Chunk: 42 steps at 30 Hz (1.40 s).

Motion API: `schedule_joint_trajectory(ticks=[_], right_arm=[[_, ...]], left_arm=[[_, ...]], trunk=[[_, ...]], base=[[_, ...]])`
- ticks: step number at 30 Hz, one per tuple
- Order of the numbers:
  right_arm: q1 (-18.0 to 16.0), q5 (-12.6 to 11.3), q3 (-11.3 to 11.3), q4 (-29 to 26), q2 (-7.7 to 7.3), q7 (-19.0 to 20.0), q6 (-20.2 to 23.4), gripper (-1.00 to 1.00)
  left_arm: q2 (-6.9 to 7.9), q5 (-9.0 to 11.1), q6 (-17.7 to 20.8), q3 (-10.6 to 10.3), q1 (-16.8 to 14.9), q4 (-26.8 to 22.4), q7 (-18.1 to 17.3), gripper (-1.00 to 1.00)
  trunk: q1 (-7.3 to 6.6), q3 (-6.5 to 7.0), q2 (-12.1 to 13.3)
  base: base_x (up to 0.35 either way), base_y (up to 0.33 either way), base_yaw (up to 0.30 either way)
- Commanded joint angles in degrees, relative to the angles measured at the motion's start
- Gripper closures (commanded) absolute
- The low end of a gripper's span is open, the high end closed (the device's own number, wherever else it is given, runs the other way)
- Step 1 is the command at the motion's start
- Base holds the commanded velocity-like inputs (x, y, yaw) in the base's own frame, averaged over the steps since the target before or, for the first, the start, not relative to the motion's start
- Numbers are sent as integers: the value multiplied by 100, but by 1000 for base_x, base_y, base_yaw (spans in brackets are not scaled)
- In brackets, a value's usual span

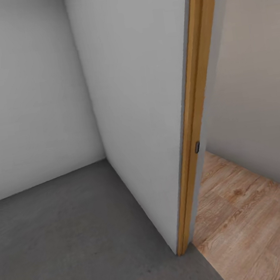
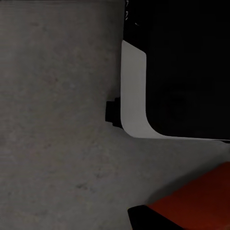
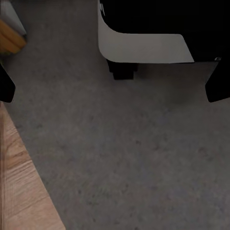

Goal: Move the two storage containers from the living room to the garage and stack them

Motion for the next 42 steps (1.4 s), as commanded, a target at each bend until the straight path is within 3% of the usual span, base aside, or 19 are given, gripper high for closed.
schedule_joint_trajectory(ticks=[1,27,42], right_arm=[[-8,-31,36,18,2,-10,-30,-100],[-8,-31,36,21,1,-10,-30,-100],[-8,-38,36,20,10,-10,-30,-100]], left_arm=[[-1,59,-34,-34,-8,21,2,-100],[-1,59,-34,-30,-9,21,2,-100],[-1,59,-34,-30,-7,21,2,-100]], trunk=[[0,-2,-4],[0,102,-4],[0,135,-4]], base=[[0,0,-293],[1,0,-288],[191,148,-158]])
